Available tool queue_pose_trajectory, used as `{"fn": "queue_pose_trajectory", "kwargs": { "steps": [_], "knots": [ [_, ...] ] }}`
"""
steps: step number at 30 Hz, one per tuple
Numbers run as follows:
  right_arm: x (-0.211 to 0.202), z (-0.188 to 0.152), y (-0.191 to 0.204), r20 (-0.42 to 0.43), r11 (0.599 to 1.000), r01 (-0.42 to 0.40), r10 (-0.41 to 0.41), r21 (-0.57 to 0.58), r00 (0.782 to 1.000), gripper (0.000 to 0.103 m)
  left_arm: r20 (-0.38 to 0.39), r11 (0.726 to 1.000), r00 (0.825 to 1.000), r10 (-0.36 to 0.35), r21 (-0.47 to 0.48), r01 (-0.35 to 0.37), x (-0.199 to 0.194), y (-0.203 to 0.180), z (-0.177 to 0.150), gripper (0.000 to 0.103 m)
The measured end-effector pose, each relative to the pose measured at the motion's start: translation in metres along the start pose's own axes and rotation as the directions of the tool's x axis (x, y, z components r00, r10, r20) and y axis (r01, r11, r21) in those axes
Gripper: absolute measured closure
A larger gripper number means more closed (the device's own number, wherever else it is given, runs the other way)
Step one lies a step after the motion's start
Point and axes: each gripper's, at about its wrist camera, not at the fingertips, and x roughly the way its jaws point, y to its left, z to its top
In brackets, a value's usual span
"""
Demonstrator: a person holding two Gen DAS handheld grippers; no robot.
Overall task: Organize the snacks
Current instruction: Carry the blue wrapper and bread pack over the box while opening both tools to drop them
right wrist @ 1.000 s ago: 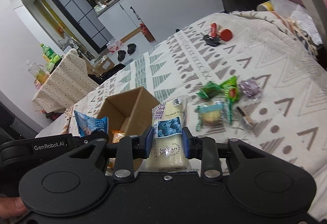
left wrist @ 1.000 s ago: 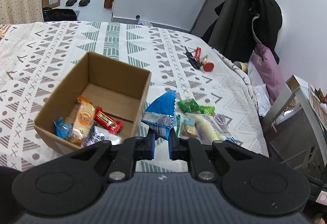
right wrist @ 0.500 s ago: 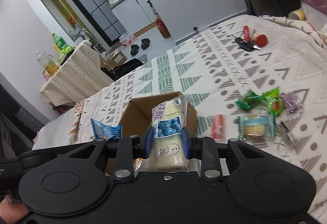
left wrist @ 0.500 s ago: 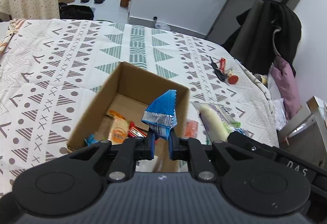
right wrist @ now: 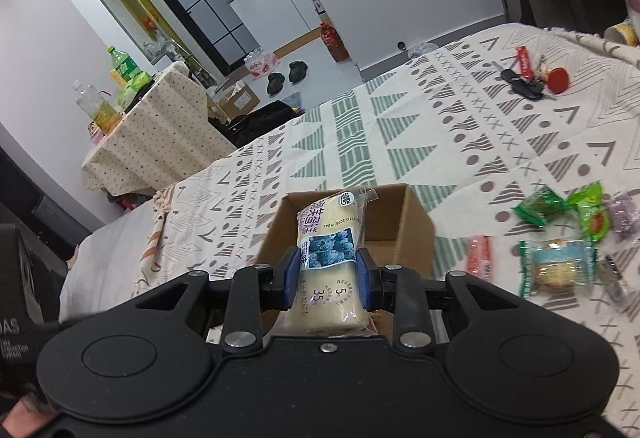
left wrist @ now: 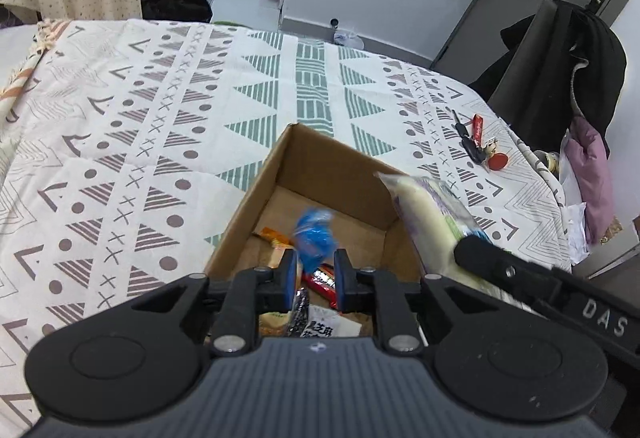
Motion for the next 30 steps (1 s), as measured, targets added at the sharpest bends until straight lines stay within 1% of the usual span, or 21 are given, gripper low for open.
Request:
{"fn": "queue_pose_trajectory", "kwargs": {
  "steps": [2,3,5,6,7,8,9,11,12,14,16,17,19,25,30],
  "knots": [
    [0.006,0.004,0.006,-0.006,0.999,-0.037,0.037,0.003,0.999,0.073,-0.005,1.0,1.0,0.011,-0.004,-0.011,0.0,0.005,0.0,0.082],
    [0.009,0.006,0.009,-0.005,0.999,-0.045,0.045,-0.004,0.999,0.07,-0.005,1.0,1.0,0.016,-0.003,-0.016,0.0,0.007,0.0,0.08],
    [0.013,0.009,0.014,-0.003,0.999,-0.051,0.051,-0.011,0.999,0.064,-0.012,0.999,0.999,0.037,-0.001,-0.037,0.002,0.011,0.0,0.072],
    [0.013,0.01,0.014,0.0,0.998,-0.059,0.059,-0.012,0.998,0.059,-0.016,0.999,0.999,0.047,-0.002,-0.047,0.003,0.013,0.0,0.07],
    [0.011,0.01,0.014,0.005,0.998,-0.058,0.058,-0.011,0.998,0.054,-0.022,0.999,0.998,0.054,-0.003,-0.055,0.003,0.014,0.0,0.063],
    [0.009,0.009,0.013,0.008,0.999,-0.049,0.049,-0.01,0.999,0.051,-0.028,0.998,0.998,0.059,-0.004,-0.059,0.003,0.015,0.0,0.057],
    [0.006,0.008,0.01,0.009,0.999,-0.042,0.042,-0.009,0.999,0.048,-0.029,0.998,0.998,0.06,-0.007,-0.061,0.003,0.015,0.0,0.053],
    [0.0,0.005,0.002,0.002,1.0,-0.029,0.029,-0.004,1.0,0.045,-0.023,0.998,0.998,0.063,-0.006,-0.063,0.001,0.012,-0.001,0.04],
    [-0.003,0.004,-0.002,0.003,1.0,-0.021,0.021,0.003,1.0,0.043,-0.019,0.998,0.998,0.065,-0.002,-0.065,0.0,0.01,-0.001,0.037],
    [-0.011,0.001,-0.012,0.005,1.0,-0.004,0.004,0.015,1.0,0.039,-0.011,0.998,0.998,0.069,0.011,-0.069,-0.002,0.002,-0.004,0.027],
    [-0.02,-0.003,-0.02,0.003,1.0,0.008,-0.008,0.02,1.0,0.035,-0.012,0.997,0.997,0.071,0.021,-0.071,-0.002,-0.006,-0.007,0.023],
    [-0.024,-0.004,-0.025,0.003,1.0,0.016,-0.016,0.023,1.0,0.035,-0.014,0.997,0.998,0.069,0.024,-0.068,-0.002,-0.01,-0.009,0.022],
    [-0.033,-0.008,-0.034,0.005,0.999,0.028,-0.028,0.029,1.0,0.033,-0.019,0.998,0.998,0.06,0.033,-0.059,-0.003,-0.018,-0.013,0.02],
    [-0.058,-0.015,-0.058,0.02,0.998,0.044,-0.045,0.036,0.999,0.024,-0.028,0.997,0.999,0.036,0.064,-0.035,-0.009,-0.045,-0.029,0.018],
    [-0.079,-0.019,-0.077,0.034,0.998,0.049,-0.051,0.05,0.998,0.021,-0.028,0.996,0.999,0.02,0.085,-0.018,-0.014,-0.067,-0.042,0.017]
  ]
}}
